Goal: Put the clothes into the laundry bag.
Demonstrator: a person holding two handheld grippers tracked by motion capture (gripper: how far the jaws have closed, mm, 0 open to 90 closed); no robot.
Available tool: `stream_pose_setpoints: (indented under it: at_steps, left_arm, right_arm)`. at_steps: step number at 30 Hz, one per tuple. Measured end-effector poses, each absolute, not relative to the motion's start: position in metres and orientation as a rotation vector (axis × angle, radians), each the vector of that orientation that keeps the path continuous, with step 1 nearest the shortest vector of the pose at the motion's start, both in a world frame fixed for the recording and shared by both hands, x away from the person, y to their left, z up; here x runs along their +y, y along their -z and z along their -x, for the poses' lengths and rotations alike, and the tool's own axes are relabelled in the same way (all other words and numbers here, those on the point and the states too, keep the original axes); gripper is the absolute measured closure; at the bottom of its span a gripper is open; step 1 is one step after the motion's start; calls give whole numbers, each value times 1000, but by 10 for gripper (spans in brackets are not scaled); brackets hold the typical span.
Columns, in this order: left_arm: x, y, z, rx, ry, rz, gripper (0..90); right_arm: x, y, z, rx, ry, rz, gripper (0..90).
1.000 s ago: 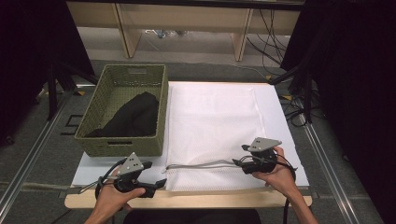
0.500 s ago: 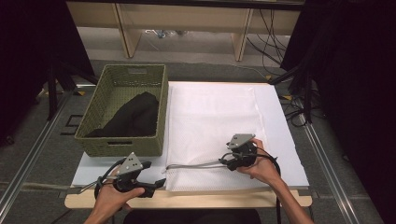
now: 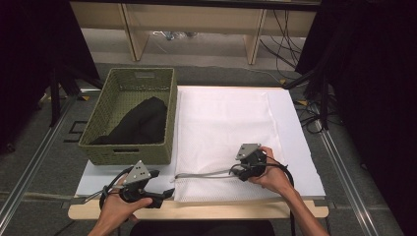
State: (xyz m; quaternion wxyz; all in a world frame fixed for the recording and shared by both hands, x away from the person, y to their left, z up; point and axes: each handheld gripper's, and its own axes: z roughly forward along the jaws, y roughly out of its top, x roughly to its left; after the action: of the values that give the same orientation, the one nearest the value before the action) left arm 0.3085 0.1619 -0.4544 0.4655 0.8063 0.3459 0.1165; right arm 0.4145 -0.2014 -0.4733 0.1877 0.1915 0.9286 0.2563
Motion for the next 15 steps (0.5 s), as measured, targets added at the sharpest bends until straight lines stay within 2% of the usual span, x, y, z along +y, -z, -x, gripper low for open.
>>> stream_pose_setpoints:
  at_steps: [9, 14, 15]
  left_arm:
    - [163, 454, -308, 850, -294, -1972, 180]
    - [163, 454, -308, 848, -293, -1980, 180]
    - [163, 454, -308, 848, -293, -1980, 180]
  right_arm:
    - [-201, 473, -424, 2588, -685, -568, 373]
    - [-203, 473, -431, 2585, -698, -608, 497]
    - [-203, 473, -431, 2585, -698, -608, 497]
